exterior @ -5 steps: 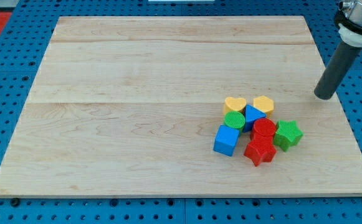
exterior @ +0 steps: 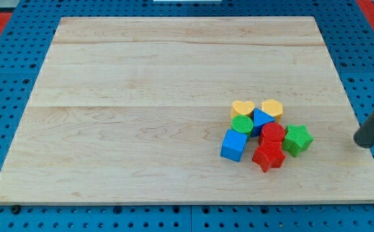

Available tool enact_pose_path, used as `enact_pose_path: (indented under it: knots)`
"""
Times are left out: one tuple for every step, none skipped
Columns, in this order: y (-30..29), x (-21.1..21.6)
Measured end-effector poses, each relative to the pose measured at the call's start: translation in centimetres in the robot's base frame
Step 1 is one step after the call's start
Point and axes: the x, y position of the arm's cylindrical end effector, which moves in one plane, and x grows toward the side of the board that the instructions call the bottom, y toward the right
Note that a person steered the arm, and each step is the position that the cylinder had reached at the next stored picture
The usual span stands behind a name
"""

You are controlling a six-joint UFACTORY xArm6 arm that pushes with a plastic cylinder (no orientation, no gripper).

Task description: Push the green star into the yellow heart

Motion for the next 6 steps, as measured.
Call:
enact_pose_path:
  knots:
    - [-2.4,1.1]
    - [-5.5,2.1]
    - [-9.3,1.3]
    - [-11.0,0.7]
    - [-11.4,-0.2]
    - [-14.7,-2.2]
